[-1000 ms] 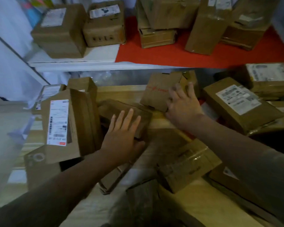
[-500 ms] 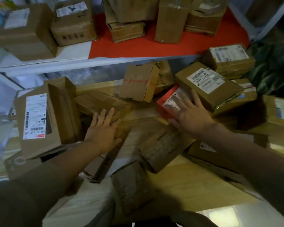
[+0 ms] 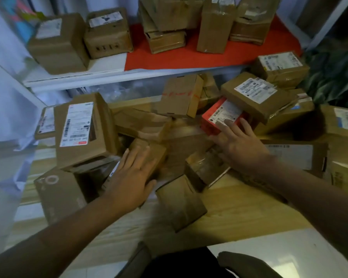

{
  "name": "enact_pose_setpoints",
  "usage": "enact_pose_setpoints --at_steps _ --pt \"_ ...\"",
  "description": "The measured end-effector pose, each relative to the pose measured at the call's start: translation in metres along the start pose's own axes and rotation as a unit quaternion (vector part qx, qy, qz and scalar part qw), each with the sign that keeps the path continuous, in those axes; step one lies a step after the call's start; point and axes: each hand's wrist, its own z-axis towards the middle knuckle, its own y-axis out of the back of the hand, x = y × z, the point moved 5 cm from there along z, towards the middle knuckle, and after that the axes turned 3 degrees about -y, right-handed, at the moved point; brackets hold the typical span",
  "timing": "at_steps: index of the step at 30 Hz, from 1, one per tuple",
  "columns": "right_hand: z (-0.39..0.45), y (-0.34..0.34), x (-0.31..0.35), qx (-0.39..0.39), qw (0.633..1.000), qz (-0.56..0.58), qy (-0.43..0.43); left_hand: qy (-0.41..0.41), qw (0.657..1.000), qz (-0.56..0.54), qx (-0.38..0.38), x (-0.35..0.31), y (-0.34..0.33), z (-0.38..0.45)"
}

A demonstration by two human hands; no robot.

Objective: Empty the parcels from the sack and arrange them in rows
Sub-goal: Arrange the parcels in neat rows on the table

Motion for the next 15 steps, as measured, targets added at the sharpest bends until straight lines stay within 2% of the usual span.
enact_pose_setpoints --at_steps 2,4,6,8,10,12,15 --pt "-0.018 0.016 0.035 -0.033 0.994 0.095 0.04 0.002 0.999 0.038 -0.011 0.007 -0.004 -0.021" --pt "-0.038 0.028 0.086 -0.01 0.98 0.148 0.131 0.014 0.997 0.058 -0.044 0.016 -0.006 -0.044" --pt "-0.052 0.024 0.137 0.028 0.969 0.129 0.209 0.048 0.993 0.06 -0.088 0.031 -0.003 -0.069" --pt "-0.056 0.01 0.169 0.029 0.967 0.054 0.249 0.095 0.987 0.062 -0.113 0.048 0.0 -0.096" --pt "-0.05 0.005 0.171 0.032 0.976 -0.015 0.213 0.15 0.979 0.03 -0.132 0.067 -0.001 -0.12" --pt "-0.044 0.009 0.157 0.051 0.99 -0.04 0.126 0.223 0.963 -0.022 -0.147 0.087 -0.007 -0.142" --pt "-0.04 0.018 0.149 0.055 0.994 -0.074 0.062 0.364 0.912 -0.113 -0.15 0.112 -0.022 -0.171"
